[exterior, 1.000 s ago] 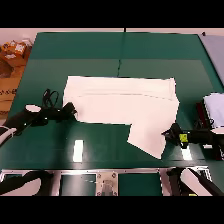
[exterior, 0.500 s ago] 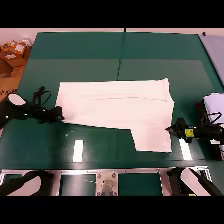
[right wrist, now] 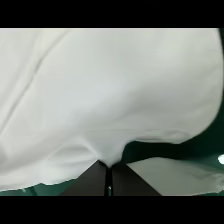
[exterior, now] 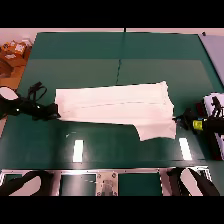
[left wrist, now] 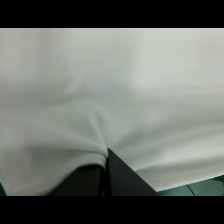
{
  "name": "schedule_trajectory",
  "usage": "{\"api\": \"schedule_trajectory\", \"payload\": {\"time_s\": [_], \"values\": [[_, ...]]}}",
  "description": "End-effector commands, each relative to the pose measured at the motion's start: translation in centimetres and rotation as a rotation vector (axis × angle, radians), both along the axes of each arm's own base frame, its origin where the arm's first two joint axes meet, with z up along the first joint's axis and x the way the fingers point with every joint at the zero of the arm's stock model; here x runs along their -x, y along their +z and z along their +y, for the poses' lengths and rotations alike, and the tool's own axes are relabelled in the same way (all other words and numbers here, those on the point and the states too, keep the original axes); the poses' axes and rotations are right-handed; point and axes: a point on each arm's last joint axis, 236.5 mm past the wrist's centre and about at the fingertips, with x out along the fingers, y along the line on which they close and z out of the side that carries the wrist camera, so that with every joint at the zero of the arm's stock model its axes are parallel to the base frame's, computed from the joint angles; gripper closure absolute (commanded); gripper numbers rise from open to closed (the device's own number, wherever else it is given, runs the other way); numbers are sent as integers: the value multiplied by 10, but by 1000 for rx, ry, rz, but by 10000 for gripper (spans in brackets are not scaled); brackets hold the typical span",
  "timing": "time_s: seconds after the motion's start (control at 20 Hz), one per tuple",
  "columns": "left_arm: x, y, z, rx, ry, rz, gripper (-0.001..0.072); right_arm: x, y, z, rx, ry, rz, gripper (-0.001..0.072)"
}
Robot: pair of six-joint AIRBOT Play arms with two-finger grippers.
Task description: Fold the shirts.
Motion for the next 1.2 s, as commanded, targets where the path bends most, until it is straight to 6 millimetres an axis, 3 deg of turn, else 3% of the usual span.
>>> {"api": "schedule_trajectory", "payload": {"time_s": [0.0,0.15,0.4,0.5,0.55,0.6,0.65,0.75,0.85,0.9,1.0,1.15], "values": [[-38,14,1,15,18,-75,686,-59,35,4,-40,-15,-139,693],[-70,0,-2,22,20,-79,685,-109,25,9,-44,34,-141,692],[-127,-43,-23,18,31,-86,684,-198,-27,1,-8,71,-116,692],[-153,-48,-22,33,83,-132,681,-227,-51,-1,7,105,-116,691],[-164,-47,-18,24,108,-166,435,-240,-61,-5,11,111,-117,632],[-172,-44,-14,15,128,-199,81,-252,-64,-10,18,115,-129,541],[-179,-39,-10,9,138,-221,4,-263,-62,-19,31,119,-153,478],[-189,-21,1,10,142,-248,0,-270,-46,-44,65,127,-194,378],[-196,1,17,24,144,-258,-1,-259,-36,-77,100,168,-196,234],[-199,12,25,30,148,-262,0,-246,-38,-94,103,180,-173,192],[-202,26,37,39,165,-266,-1,-222,-48,-116,85,204,-124,190],[-206,35,34,56,168,-278,0,-199,-70,-120,8,242,-56,112]]}}
